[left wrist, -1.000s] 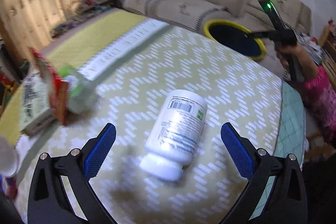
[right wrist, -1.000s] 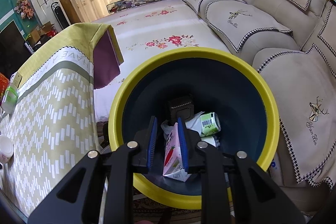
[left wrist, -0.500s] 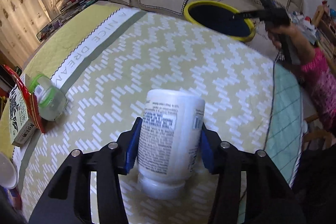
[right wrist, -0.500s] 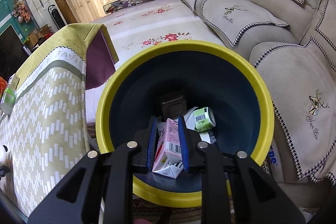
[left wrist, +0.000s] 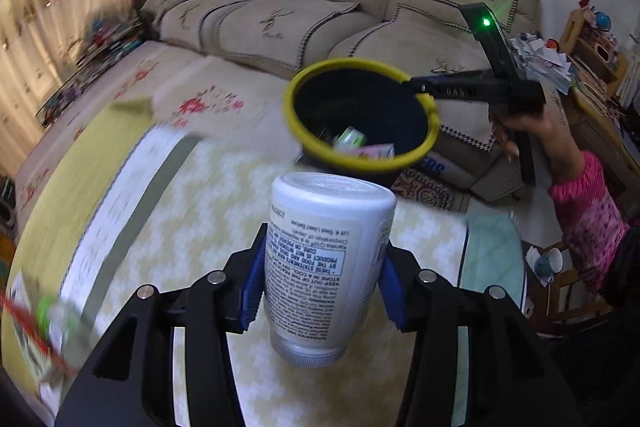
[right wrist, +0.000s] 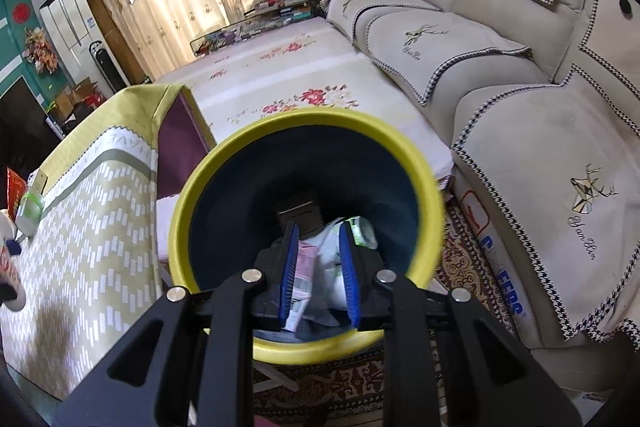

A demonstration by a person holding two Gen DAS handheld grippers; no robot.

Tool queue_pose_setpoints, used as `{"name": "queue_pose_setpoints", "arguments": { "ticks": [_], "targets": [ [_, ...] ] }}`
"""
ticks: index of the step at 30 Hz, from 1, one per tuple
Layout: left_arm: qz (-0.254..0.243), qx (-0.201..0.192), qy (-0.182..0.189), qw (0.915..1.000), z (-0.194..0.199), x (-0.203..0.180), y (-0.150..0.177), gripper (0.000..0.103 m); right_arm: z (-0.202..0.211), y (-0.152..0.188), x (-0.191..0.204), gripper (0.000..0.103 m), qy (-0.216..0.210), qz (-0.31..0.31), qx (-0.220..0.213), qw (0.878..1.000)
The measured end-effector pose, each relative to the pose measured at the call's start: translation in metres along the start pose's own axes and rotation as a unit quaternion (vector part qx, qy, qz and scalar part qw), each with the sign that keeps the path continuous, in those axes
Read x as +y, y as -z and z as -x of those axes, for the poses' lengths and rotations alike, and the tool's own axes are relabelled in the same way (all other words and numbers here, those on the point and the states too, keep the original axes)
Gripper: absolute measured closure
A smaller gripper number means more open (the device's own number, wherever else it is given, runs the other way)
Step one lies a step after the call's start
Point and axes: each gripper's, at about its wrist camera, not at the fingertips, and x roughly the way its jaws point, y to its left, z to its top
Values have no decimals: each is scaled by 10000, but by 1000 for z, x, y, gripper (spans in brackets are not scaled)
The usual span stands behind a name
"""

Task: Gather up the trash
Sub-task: 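Carry the white bottle over the bin and open the left gripper, then grasp the red snack wrapper with the right gripper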

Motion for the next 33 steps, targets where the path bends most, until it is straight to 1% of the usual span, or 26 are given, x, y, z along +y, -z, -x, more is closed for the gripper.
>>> {"name": "queue_pose_setpoints", "arguments": {
  "ticks": [7, 9, 11, 13, 15, 16, 17, 18, 19, 22, 24, 25, 27, 28, 29, 33],
  "targets": [
    [-124, -69, 292, 9995, -47, -16, -76, 54, 9, 4, -35, 83, 144, -177, -65, 9997],
    [-133, -52, 317, 9994, -68, -21, -99, 54, 8, 6, -44, 83, 176, -239, -42, 9995],
    [-89, 32, 425, 9991, -92, -26, -119, 54, 8, 9, -53, 82, 212, -303, -4, 9993],
    [-33, 146, 428, 9990, -117, -31, -136, 54, 7, 12, -61, 82, 251, -351, 45, 9991],
    [-32, 172, 401, 9990, -136, -34, -149, 54, 6, 15, -66, 82, 275, -368, 85, 9989],
    [-15, 169, 353, 9992, -143, -35, -153, 51, 6, 17, -68, 82, 281, -383, 106, 9988],
    [32, 143, 247, 9996, -149, -36, -159, 37, 5, 19, -70, 82, 280, -391, 128, 9988],
    [104, 95, 176, 9997, -151, -34, -161, 29, 5, 19, -71, 82, 277, -393, 141, 9987],
    [222, -31, 136, 9997, -148, -32, -163, 21, 5, 20, -71, 82, 271, -393, 145, 9988],
    [423, -238, 155, 9987, -131, -23, -159, 21, 4, 22, -69, 79, 230, -381, 152, 9989],
    [472, -481, -14, 9977, -106, -17, -147, 18, 3, 22, -65, 76, 194, -358, 146, 9991],
    [487, -626, -90, 9968, -93, -15, -139, 14, 2, 22, -62, 76, 161, -345, 152, 9992],
    [599, -964, -214, 9933, -60, -9, -117, 10, -1, 23, -56, 76, 124, -311, 173, 9993],
    [664, -1070, -253, 9917, -47, -6, -107, 9, -2, 22, -53, 76, 113, -294, 182, 9993],
    [779, -1222, -306, 9890, -31, -1, -91, 5, -3, 22, -49, 76, 99, -272, 192, 9994],
    [1110, -1481, -607, 9809, 18, 17, -29, 5, -6, 20, -33, 76, 93, -144, 234, 9996]
  ]
}}
